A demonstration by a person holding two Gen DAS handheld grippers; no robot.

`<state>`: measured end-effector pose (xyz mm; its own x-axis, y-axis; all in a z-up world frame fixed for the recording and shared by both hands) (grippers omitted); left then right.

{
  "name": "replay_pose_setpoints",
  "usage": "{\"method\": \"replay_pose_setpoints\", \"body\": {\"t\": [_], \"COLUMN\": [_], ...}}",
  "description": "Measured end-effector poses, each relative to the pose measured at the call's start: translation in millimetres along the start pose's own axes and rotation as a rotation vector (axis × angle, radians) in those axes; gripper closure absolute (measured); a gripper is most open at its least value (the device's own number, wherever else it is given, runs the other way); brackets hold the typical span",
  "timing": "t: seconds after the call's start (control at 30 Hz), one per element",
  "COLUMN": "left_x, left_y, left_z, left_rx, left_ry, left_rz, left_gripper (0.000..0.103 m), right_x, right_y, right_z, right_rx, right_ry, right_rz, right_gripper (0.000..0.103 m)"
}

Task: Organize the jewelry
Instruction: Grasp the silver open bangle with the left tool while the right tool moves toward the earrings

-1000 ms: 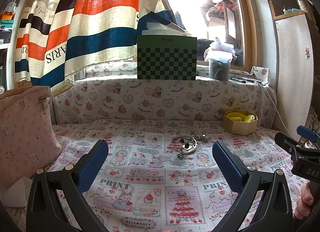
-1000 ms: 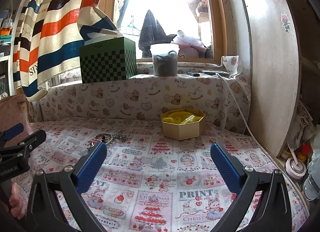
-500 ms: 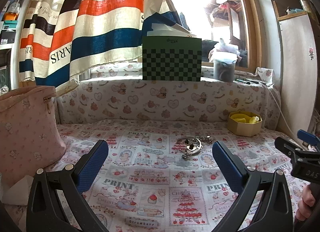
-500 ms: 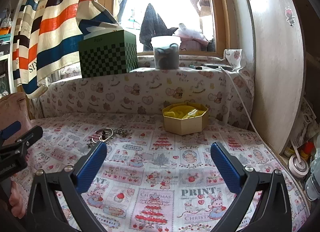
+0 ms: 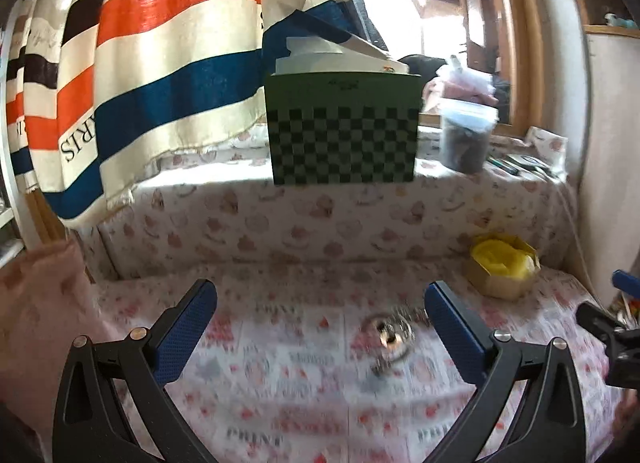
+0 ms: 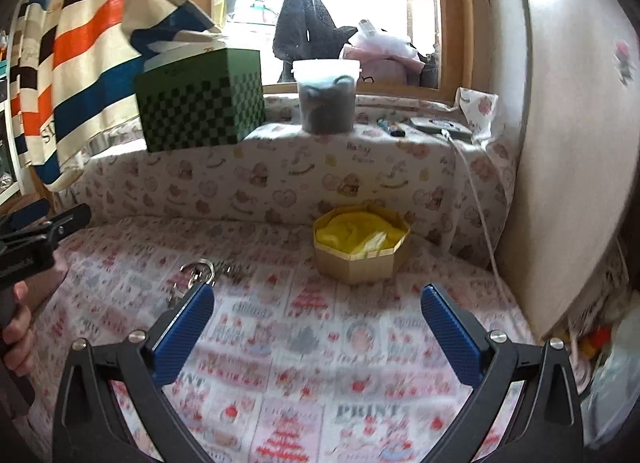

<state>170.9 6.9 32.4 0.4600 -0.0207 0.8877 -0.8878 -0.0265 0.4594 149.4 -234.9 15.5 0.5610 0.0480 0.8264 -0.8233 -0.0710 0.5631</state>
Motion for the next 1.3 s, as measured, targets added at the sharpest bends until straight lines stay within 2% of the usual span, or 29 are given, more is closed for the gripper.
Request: {"method": "replay_pose_setpoints", "body": {"t": [0.1, 0.23, 0.37, 0.47, 0.53, 0.6, 0.7, 0.83, 0.9, 1.0, 1.23, 1.27, 1.3], "left_x": [14.9, 20.7, -6.1, -38.9, -58.5, -73.0, -78.0, -85.7, -90.2, -95.3, -94.4, -94.5, -94.6], "left_y": [-20.5, -49.9, -84.9, -116.4, -133.5, -144.1, -149.1, -149.9, -150.7, -155.7, -164.8, -164.7, -165.1], "left_z": [2.9, 22.4, 32.5, 42.1, 46.6, 55.6, 61.3, 82.0, 93.0, 100.2, 98.7, 98.5, 95.4], "left_rx": [-0.01, -0.08, -0.083, -0.136, -0.142, -0.167, -0.185, -0.3, -0.293, -0.228, -0.245, -0.234, -0.219], "left_ry": [0.008, -0.014, 0.007, 0.032, 0.036, -0.001, -0.017, -0.041, -0.1, -0.18, -0.119, -0.126, -0.132], "left_rz": [-0.048, -0.117, -0.231, -0.355, -0.43, -0.494, -0.477, -0.481, -0.478, -0.466, -0.473, -0.471, -0.47], "left_gripper": [0.0, 0.0, 0.001, 0.014, 0.026, 0.032, 0.032, 0.032, 0.032, 0.032, 0.032, 0.034, 0.041], "right_x": [27.5, 47.6, 47.7, 38.7, 25.8, 18.3, 11.7, 5.2, 3.2, 0.5, -6.4, -7.3, -7.3], "right_y": [-11.9, -35.0, -56.0, -69.9, -82.5, -91.1, -99.9, -107.4, -110.5, -114.7, -122.4, -121.8, -121.7], "right_z": [6.0, 8.9, 13.1, 21.9, 25.8, 26.7, 22.9, 15.5, 16.2, 18.5, 17.5, 16.5, 14.8], "right_rx": [-0.03, -0.024, -0.055, -0.049, -0.01, 0.016, 0.014, -0.003, -0.019, -0.027, -0.016, -0.015, -0.008], "right_ry": [0.005, -0.015, -0.043, -0.102, -0.142, -0.144, -0.112, -0.054, -0.046, -0.058, -0.078, -0.074, -0.068], "right_rz": [0.002, 0.001, 0.02, 0.039, -0.031, -0.075, -0.115, -0.152, -0.159, -0.175, -0.221, -0.222, -0.222], "right_gripper": [0.0, 0.0, 0.0, 0.0, 0.001, 0.001, 0.001, 0.001, 0.001, 0.001, 0.001, 0.001, 0.001]}}
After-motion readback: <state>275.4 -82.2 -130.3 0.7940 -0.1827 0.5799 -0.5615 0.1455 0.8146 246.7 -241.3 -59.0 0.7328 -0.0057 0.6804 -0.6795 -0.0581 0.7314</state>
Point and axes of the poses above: each gripper's, at about its wrist camera, not at the fingertips, and y roughly against the way its jaws point, z to its right, x to its top, the point moved 9 cm from there along -y, roughly the way its jaws point
